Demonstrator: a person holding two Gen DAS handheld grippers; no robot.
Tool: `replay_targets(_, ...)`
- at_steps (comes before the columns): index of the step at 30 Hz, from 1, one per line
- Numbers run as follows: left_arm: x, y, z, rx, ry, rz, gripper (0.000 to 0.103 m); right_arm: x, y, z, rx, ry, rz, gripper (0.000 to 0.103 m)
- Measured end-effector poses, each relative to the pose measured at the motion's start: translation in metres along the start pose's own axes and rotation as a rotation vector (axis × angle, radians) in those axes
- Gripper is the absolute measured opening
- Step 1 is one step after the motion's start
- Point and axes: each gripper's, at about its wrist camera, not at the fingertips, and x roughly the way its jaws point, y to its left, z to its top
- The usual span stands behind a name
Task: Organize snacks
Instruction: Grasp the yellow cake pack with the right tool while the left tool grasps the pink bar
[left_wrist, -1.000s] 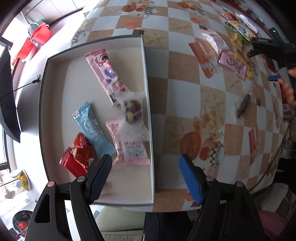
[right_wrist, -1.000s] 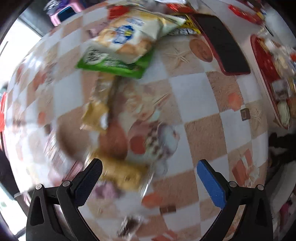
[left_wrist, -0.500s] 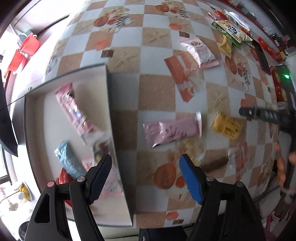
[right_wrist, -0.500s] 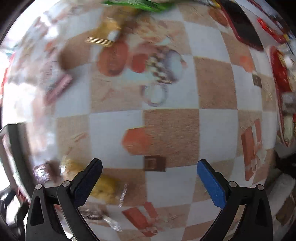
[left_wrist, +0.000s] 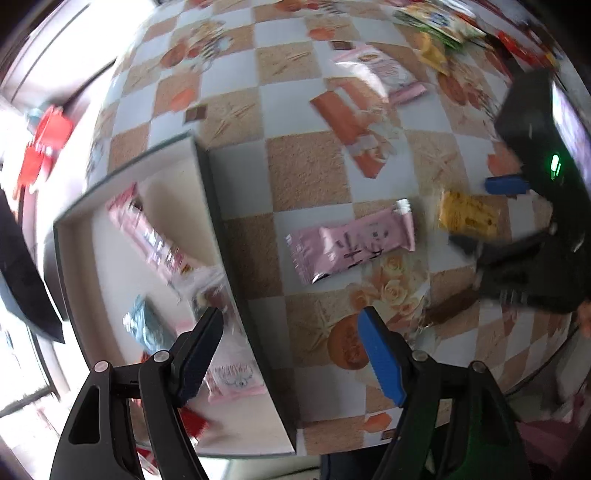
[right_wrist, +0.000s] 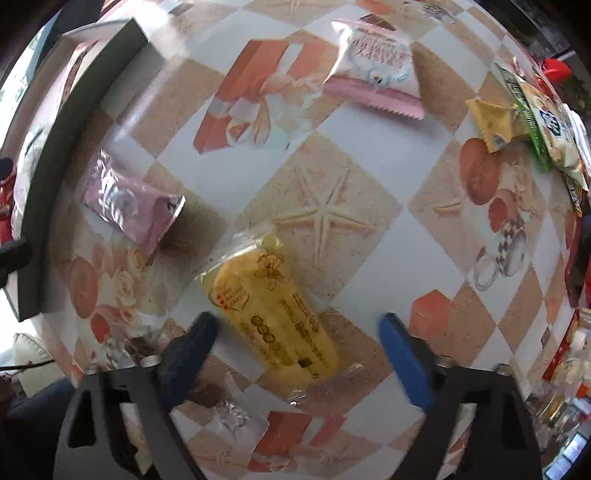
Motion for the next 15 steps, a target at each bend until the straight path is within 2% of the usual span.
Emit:
replay_targets(1, 0.000, -0.007, 0.004, 0.040, -0.012, 0.004, 0.079, -0.007, -0.004, 0.001, 0.022, -0.015, -0.002, 0.039)
replay_targets(2, 0.000, -0.013, 0.005, 0.068, -0.020, 0.008, 0.079, -0.012, -0.003, 0.014, 0.049, -0.005, 0.004, 0.039)
replay_targets(3, 0.000, -0.019, 0.009, 0.100, -0.030, 0.013, 0.079, -0.022, -0.020, 0.025, 0.071, 0.006, 0.016, 0.039)
replay_targets(4, 0.000, -0.027, 0.014, 0.142, -0.044, 0.022, 0.079, -0.021, -0.028, 0.023, 0.107, 0.011, 0.031, 0.039)
replay_targets(7, 0.002, -0.053, 0.025, 0.303, -0.122, 0.085, 0.080, -0.028, -0.061, 0.003, 0.235, -0.001, 0.104, 0.039)
replay_targets(9, 0.008, -0.062, 0.029, 0.374, -0.150, 0.112, 0.081, -0.033, -0.079, -0.019, 0.313, -0.016, 0.163, 0.039)
replay_targets(12, 0.032, -0.069, 0.031, 0.474, -0.111, 0.121, 0.081, -0.043, -0.087, -0.036, 0.355, -0.030, 0.174, 0.040)
replay_targets(14, 0.047, -0.070, 0.030, 0.493, -0.057, 0.127, 0.083, -0.048, -0.093, -0.043, 0.385, -0.032, 0.185, 0.040)
replay_targets(15, 0.044, -0.067, 0.032, 0.465, -0.089, 0.098, 0.084, -0.050, -0.094, -0.049, 0.401, -0.036, 0.191, 0.040)
